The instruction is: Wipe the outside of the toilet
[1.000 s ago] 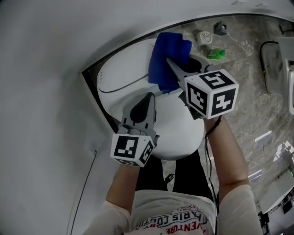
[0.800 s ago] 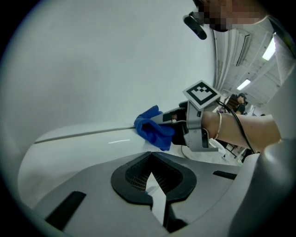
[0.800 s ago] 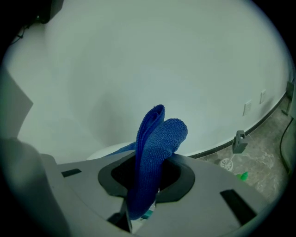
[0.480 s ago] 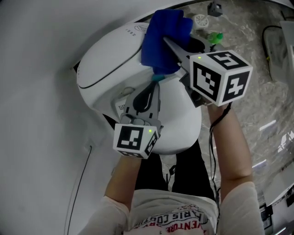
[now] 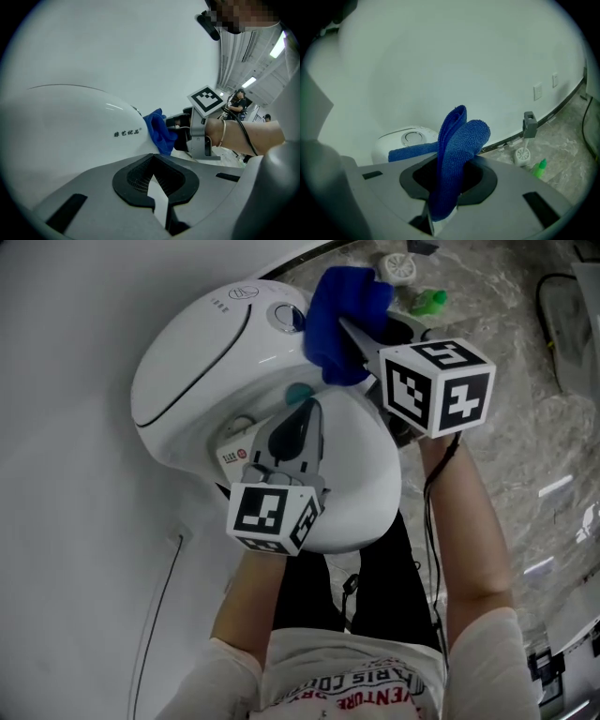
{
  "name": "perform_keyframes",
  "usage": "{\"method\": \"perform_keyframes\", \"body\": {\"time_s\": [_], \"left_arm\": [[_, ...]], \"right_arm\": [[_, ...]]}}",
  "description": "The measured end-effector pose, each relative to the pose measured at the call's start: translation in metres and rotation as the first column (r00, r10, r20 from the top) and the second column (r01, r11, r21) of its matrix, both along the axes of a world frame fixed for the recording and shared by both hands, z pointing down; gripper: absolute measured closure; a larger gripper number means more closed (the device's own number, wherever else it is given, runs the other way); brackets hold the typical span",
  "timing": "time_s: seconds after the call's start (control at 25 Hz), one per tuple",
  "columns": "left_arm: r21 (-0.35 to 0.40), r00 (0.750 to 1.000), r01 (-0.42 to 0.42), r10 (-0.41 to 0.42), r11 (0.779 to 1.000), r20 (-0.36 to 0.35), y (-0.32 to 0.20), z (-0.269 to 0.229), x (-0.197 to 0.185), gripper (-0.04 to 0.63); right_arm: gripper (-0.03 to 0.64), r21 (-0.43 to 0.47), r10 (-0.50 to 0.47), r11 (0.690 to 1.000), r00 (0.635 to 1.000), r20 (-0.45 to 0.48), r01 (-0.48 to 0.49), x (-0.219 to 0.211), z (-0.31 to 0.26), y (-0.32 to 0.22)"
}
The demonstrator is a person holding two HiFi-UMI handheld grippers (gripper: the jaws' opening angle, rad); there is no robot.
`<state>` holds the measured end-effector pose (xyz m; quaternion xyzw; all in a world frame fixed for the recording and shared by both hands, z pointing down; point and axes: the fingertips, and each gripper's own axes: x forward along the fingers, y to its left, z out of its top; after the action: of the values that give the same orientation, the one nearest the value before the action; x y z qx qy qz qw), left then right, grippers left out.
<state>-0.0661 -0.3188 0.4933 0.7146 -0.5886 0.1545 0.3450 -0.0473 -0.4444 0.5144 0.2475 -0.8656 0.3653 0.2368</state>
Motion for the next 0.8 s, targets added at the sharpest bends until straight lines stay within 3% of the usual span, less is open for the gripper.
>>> {"method": "perform_keyframes", "body": {"time_s": [0.2, 0.8], "left_arm": [[-0.034, 0.999, -0.033, 0.033, 0.999, 0.0, 0.003, 0.017, 0.022, 0.589], [-0.035, 1.0, -0.005, 0.006, 0.999, 0.018, 0.0, 0.047, 0.063, 0.589]], "right_arm": [[0.541, -0.073, 0.005, 0.997, 0.999, 0.035, -0.002, 0.016, 0.035, 0.004], [0.541, -0.179, -0.019, 0.984, 0.997, -0.077, 0.005, 0.086, 0.142, 0.07]]}}
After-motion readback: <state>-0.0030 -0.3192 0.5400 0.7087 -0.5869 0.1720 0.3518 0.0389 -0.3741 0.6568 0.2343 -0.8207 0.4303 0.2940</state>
